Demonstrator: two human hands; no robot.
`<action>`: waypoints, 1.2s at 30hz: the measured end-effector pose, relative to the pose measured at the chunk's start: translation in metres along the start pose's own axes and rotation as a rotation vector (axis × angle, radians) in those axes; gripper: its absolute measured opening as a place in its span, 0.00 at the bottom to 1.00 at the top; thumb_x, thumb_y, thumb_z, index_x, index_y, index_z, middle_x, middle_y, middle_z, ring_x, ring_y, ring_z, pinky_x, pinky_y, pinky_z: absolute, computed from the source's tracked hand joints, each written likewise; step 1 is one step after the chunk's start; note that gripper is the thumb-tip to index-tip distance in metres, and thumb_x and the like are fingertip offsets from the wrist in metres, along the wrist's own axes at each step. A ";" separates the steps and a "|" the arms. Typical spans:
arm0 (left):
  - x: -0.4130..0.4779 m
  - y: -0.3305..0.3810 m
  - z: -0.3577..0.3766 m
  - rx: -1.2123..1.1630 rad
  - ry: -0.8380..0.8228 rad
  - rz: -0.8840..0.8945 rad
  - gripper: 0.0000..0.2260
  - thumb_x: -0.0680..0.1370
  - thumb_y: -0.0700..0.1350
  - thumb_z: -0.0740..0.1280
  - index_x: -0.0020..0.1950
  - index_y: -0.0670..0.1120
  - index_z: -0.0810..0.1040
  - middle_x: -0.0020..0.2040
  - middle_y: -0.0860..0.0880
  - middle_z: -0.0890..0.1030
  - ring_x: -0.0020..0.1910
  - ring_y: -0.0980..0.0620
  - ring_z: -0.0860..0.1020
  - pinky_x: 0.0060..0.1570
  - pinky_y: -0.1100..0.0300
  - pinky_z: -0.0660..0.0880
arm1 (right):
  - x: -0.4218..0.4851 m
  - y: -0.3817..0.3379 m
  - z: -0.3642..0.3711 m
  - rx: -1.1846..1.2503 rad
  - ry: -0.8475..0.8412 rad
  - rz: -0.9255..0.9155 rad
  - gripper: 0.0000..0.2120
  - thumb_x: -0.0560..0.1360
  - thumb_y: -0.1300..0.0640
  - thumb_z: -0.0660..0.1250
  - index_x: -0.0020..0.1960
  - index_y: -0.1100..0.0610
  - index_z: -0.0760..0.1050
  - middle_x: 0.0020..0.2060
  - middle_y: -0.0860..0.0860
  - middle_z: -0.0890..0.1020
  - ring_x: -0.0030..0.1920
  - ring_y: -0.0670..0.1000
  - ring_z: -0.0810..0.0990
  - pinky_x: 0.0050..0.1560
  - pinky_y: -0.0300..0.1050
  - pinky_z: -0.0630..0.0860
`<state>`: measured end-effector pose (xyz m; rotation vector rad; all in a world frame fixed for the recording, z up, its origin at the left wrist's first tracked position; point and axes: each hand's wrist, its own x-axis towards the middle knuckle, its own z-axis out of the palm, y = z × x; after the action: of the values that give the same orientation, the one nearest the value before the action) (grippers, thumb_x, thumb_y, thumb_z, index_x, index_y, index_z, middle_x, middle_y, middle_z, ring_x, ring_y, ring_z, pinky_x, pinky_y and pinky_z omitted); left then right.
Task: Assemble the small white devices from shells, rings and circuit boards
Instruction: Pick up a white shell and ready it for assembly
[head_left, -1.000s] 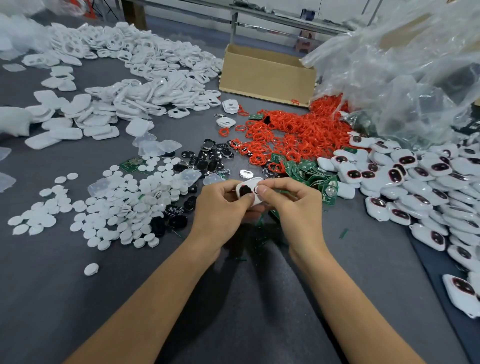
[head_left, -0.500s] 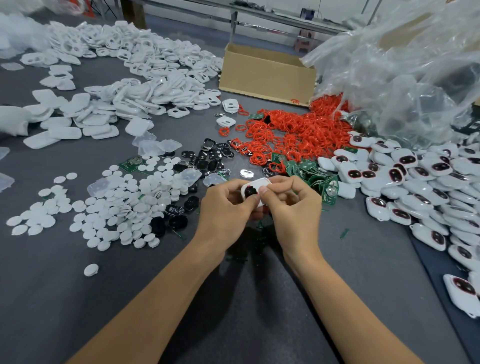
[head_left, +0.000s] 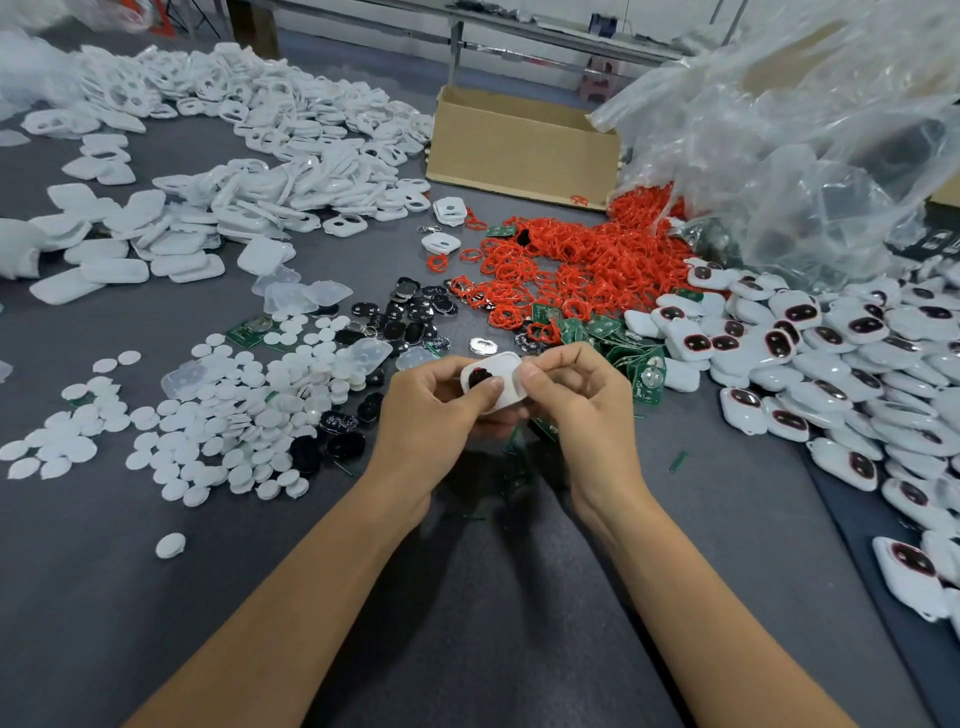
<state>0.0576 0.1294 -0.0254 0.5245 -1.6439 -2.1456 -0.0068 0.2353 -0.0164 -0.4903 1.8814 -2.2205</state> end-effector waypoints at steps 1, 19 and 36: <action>0.000 0.000 0.000 0.005 0.017 -0.001 0.06 0.76 0.34 0.69 0.47 0.44 0.83 0.38 0.43 0.85 0.34 0.49 0.84 0.33 0.61 0.80 | 0.001 -0.001 -0.001 0.019 -0.002 0.009 0.05 0.75 0.69 0.66 0.41 0.62 0.74 0.33 0.58 0.80 0.30 0.53 0.78 0.34 0.42 0.76; 0.009 0.005 -0.012 -0.038 0.053 -0.101 0.07 0.80 0.33 0.60 0.52 0.41 0.77 0.44 0.42 0.83 0.34 0.47 0.84 0.31 0.61 0.79 | 0.011 -0.018 -0.028 -0.154 0.120 -0.147 0.08 0.80 0.64 0.59 0.46 0.61 0.76 0.37 0.54 0.82 0.32 0.49 0.79 0.32 0.39 0.77; 0.003 0.003 -0.004 -0.092 -0.062 -0.124 0.07 0.79 0.32 0.64 0.55 0.38 0.77 0.38 0.46 0.85 0.38 0.48 0.85 0.35 0.61 0.81 | 0.014 -0.021 -0.010 -0.673 -0.031 -0.388 0.11 0.73 0.69 0.65 0.45 0.55 0.81 0.38 0.45 0.83 0.40 0.45 0.80 0.44 0.35 0.75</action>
<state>0.0569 0.1239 -0.0235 0.5508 -1.5729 -2.3370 -0.0221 0.2433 0.0049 -1.0587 2.6847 -1.6790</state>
